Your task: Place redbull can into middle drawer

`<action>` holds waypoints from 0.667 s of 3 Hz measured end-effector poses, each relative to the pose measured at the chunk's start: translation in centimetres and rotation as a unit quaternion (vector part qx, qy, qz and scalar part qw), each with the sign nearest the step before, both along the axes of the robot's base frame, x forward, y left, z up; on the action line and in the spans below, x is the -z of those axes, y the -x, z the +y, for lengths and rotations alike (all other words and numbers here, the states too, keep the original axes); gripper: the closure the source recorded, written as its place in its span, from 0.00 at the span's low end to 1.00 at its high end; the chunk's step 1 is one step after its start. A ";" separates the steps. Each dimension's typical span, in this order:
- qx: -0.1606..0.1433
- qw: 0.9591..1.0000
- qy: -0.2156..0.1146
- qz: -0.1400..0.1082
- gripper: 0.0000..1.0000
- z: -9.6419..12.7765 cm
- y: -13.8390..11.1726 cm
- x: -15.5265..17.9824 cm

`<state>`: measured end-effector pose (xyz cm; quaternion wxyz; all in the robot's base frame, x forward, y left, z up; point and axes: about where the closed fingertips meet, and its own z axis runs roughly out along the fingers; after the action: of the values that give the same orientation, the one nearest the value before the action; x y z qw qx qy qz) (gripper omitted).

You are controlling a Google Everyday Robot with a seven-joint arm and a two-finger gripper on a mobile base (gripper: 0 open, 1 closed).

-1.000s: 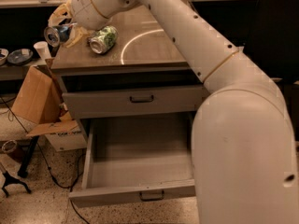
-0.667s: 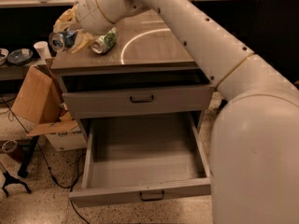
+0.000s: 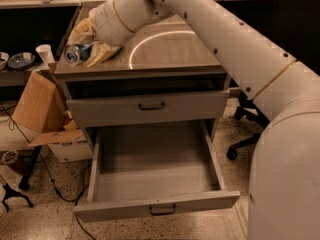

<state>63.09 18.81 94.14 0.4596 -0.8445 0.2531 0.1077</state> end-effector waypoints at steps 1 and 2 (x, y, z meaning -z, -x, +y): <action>0.002 0.999 0.010 0.036 1.00 -1.5 1.2 1.7; 0.006 0.996 0.026 0.083 1.00 -3.6 2.4 4.4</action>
Offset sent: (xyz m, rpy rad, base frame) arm -0.0311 -0.0539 -0.0541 -0.0738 0.2183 -0.0242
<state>60.73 15.24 89.77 0.4154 -0.8428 0.2985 0.1676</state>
